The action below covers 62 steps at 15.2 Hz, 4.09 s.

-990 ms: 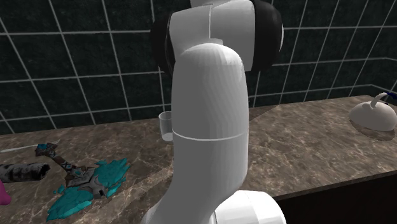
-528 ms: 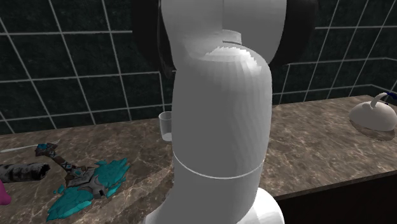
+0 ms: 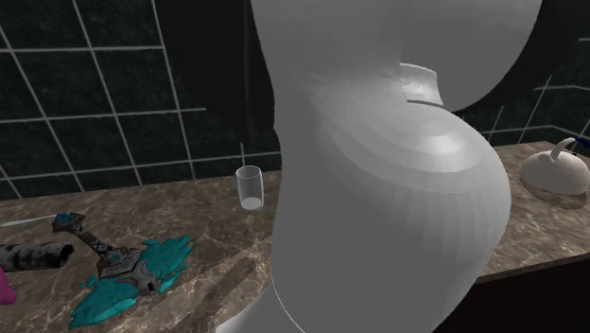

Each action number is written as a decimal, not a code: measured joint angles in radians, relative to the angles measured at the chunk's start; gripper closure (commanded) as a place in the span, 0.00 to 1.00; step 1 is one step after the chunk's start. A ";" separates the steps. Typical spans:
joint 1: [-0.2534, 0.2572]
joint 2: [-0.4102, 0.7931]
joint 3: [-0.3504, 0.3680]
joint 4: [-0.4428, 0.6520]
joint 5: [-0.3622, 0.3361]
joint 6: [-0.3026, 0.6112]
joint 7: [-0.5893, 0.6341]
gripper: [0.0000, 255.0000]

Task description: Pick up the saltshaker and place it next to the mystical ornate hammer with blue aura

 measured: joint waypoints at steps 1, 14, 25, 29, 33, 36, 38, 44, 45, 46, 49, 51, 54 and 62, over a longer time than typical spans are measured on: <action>0.006 -0.026 0.012 -0.026 -0.002 -0.002 0.020 1.00; 0.109 -0.316 0.219 -0.276 0.064 -0.083 0.300 1.00; 0.220 -0.436 0.424 -0.344 0.208 -0.154 0.546 1.00; 0.252 -0.449 0.487 -0.362 0.256 -0.151 0.620 1.00; 0.260 -0.449 0.502 -0.410 0.269 -0.104 0.635 1.00; 0.262 -0.450 0.507 -0.450 0.273 -0.065 0.636 1.00; 0.263 -0.449 0.511 -0.476 0.276 -0.037 0.638 1.00; 0.267 -0.439 0.523 -0.549 0.284 0.045 0.643 1.00; 0.268 -0.434 0.526 -0.557 0.285 0.058 0.645 1.00; 0.269 -0.431 0.529 -0.568 0.287 0.073 0.647 1.00; 0.267 -0.417 0.533 -0.600 0.288 0.119 0.646 1.00; 0.266 -0.403 0.538 -0.620 0.289 0.151 0.648 1.00; 0.268 -0.388 0.547 -0.651 0.294 0.197 0.655 1.00; 0.267 -0.343 0.565 -0.707 0.298 0.298 0.665 1.00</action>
